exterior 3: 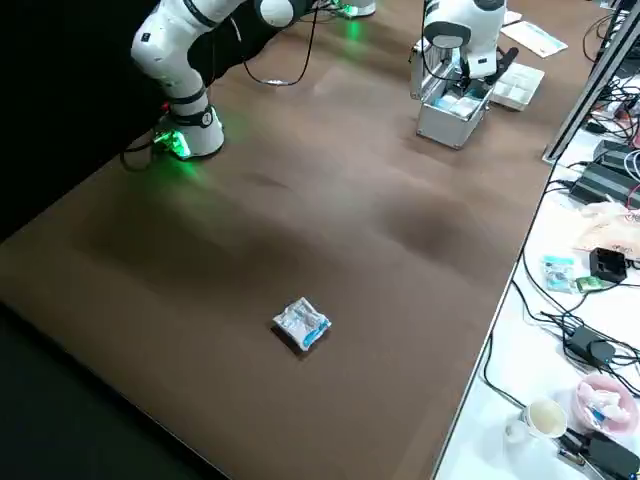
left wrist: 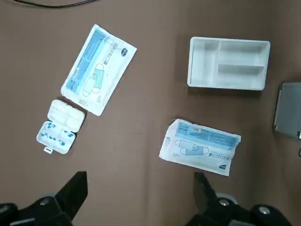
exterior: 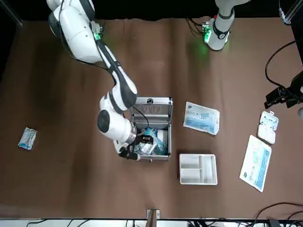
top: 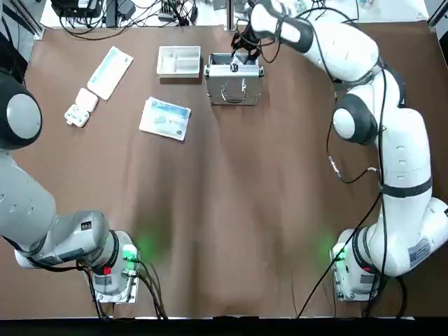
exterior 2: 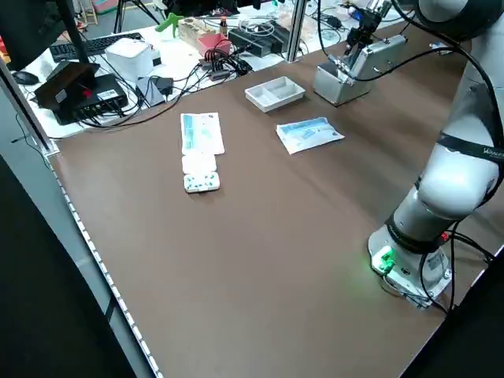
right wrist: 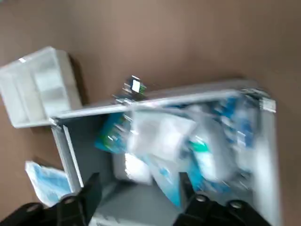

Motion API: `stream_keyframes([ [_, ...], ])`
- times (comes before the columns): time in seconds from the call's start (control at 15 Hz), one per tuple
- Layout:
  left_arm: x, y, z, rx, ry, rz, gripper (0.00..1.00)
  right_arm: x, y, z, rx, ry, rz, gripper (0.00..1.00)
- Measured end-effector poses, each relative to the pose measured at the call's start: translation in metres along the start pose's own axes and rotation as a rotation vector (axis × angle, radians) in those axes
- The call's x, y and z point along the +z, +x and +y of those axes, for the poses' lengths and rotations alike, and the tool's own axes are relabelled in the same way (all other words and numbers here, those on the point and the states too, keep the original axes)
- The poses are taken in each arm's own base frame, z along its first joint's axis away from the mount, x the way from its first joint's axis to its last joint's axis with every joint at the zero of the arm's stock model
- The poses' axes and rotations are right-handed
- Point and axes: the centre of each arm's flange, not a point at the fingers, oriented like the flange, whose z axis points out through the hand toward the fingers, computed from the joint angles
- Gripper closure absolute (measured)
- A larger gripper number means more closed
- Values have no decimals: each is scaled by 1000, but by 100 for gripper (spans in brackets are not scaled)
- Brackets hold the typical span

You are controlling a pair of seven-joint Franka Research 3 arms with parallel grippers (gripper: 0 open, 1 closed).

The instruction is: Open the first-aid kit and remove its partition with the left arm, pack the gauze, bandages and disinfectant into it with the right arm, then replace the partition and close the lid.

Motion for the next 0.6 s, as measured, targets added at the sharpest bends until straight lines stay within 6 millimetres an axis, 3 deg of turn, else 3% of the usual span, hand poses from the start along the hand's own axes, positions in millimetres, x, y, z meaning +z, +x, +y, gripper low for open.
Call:
stream_keyframes([
  [0.2, 0, 0, -1, -1, 0, 0, 0, -43, 21, 38, 45, -49, -87, 23],
  [0.33, 0, 0, -1, -2, 0, 1, 0, -81, 45, 78, 55, -55, -101, 23],
  [0.47, 0, 0, -2, -4, 0, 3, 0, -117, 71, 132, 40, -59, -118, 23],
  [0.6, 0, 1, -4, -7, 0, 3, 0, -150, 96, 199, 1, -76, -129, 22],
])
